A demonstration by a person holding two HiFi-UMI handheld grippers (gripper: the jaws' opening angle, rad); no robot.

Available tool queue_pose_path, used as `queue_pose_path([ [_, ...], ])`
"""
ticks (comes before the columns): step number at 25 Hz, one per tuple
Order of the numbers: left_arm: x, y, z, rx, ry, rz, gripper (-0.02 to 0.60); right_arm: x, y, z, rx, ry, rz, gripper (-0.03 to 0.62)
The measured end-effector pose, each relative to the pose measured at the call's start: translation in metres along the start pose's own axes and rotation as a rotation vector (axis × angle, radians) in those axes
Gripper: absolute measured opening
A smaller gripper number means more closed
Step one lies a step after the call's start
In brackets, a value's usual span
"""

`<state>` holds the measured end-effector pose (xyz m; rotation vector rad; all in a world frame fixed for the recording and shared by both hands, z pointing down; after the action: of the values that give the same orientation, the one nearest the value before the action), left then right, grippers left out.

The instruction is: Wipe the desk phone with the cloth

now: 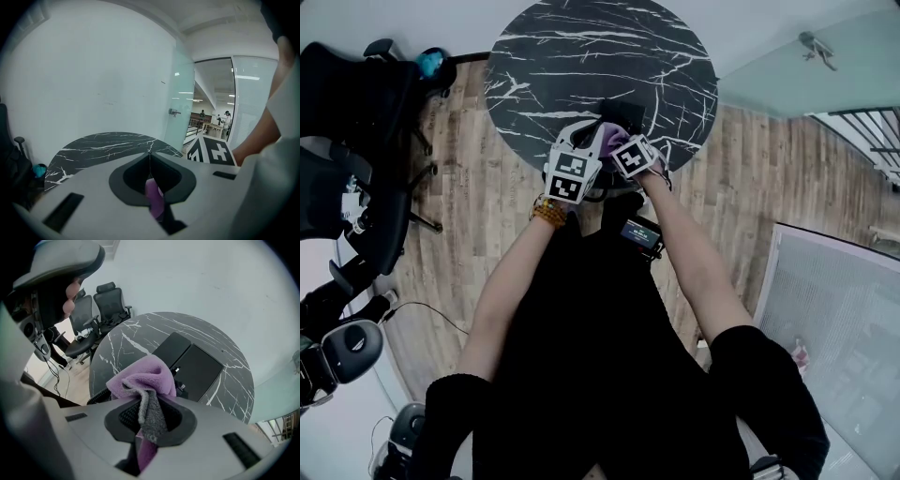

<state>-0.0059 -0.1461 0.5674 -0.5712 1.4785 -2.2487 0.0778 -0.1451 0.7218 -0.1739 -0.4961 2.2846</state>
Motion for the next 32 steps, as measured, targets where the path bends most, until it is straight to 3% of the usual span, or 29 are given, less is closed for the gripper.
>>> queue_pose_path([
  [32, -0.004, -0.017, 0.002, 0.058, -0.026, -0.027, 0.018, 0.026, -0.029, 0.003, 0.027, 0.035, 0.022, 0.06],
])
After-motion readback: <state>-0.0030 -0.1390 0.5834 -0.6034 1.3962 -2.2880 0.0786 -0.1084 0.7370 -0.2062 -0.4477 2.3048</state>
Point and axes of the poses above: the fingertips, and each gripper's own axes: z forward along the fingers, x to its left, y out of its top, the point moved 2 cm from there along -z, backward along the fingers, and after that the axes turned 1 degree about -x, right-handed, at the moved point
